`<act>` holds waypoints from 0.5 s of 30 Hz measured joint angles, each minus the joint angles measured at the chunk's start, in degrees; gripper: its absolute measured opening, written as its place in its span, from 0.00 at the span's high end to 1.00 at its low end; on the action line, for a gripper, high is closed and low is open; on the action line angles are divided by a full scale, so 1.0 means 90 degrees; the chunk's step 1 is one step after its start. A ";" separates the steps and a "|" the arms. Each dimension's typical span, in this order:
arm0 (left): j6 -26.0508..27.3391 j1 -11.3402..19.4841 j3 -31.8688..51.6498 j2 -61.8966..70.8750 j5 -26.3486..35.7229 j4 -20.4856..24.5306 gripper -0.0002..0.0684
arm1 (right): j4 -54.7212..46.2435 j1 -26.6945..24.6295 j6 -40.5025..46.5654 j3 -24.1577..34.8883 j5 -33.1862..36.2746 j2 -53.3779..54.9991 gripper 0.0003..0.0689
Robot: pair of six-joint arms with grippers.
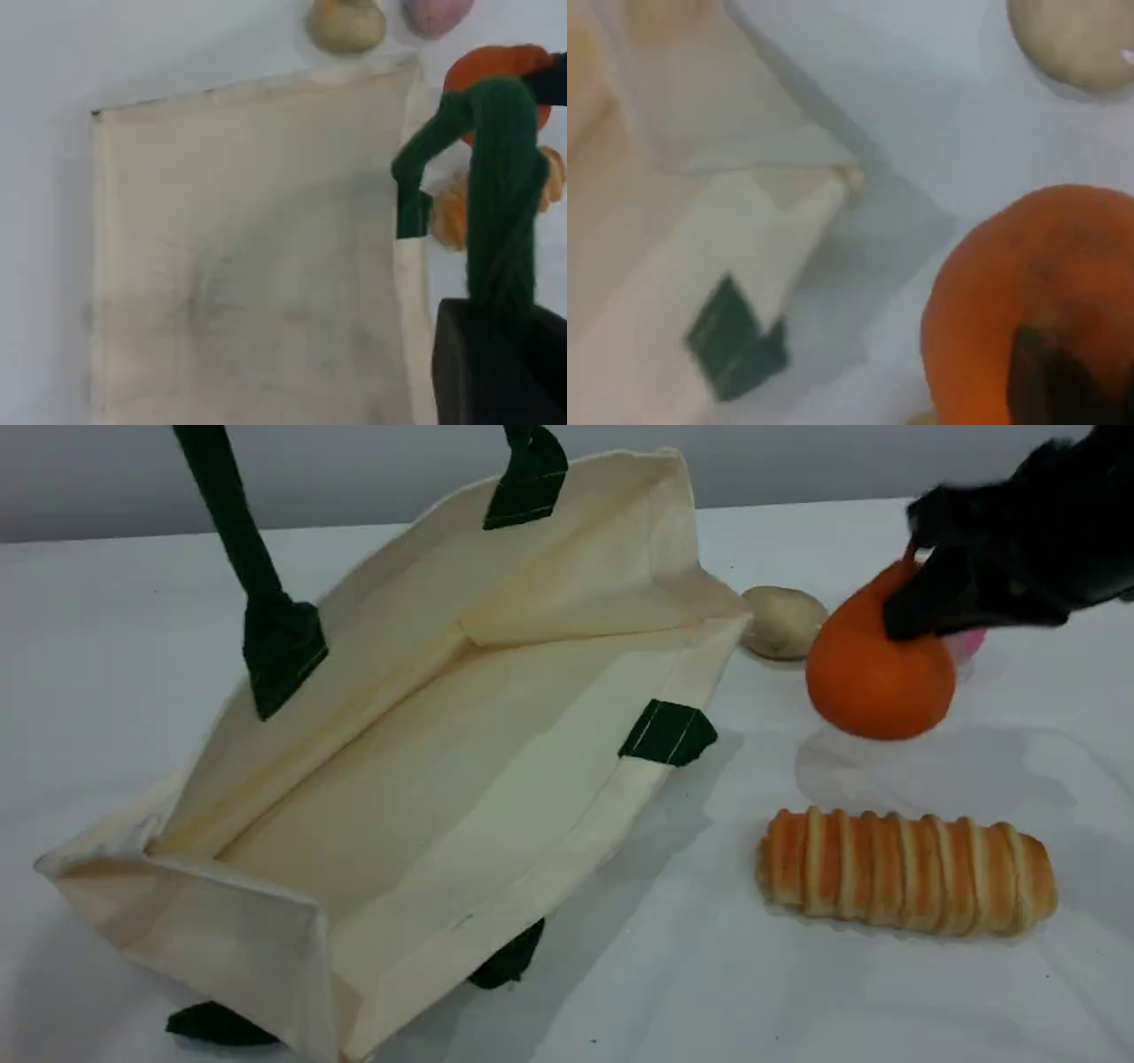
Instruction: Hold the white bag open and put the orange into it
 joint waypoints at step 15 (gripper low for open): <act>0.0006 -0.0004 -0.0396 -0.0019 0.0340 -0.0049 0.89 | -0.1392 0.0000 0.1613 0.0022 0.1907 -0.1548 0.96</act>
